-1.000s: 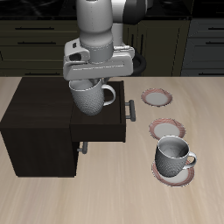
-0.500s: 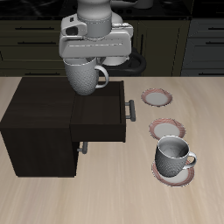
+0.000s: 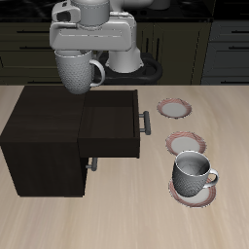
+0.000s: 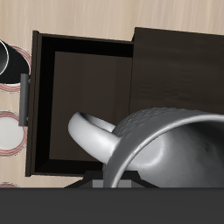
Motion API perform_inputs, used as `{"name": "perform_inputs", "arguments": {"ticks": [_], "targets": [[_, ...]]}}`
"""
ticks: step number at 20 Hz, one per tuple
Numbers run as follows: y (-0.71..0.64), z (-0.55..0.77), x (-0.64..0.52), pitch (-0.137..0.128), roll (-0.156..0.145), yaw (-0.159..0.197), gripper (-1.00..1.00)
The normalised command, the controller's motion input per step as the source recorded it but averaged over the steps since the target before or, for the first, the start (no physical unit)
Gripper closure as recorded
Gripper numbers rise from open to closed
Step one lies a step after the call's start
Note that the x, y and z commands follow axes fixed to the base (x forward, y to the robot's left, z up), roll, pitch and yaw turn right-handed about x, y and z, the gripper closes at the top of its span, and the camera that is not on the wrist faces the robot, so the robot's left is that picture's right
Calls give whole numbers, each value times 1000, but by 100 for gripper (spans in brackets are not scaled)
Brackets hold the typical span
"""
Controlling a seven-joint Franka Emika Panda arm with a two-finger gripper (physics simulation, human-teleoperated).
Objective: Place the porcelain mug that is in the drawer onto the top of the cabinet
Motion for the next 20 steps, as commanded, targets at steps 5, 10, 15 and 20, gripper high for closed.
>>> {"name": "perform_inputs", "arguments": {"ticks": [5, 10, 15, 20], "targets": [[-495, 179, 109, -19, -64, -42, 100], [-367, 9, 92, -1, -55, -29, 100], [-308, -97, 74, 13, -40, -35, 100], [-13, -297, 61, 37, -9, -10, 100]]}}
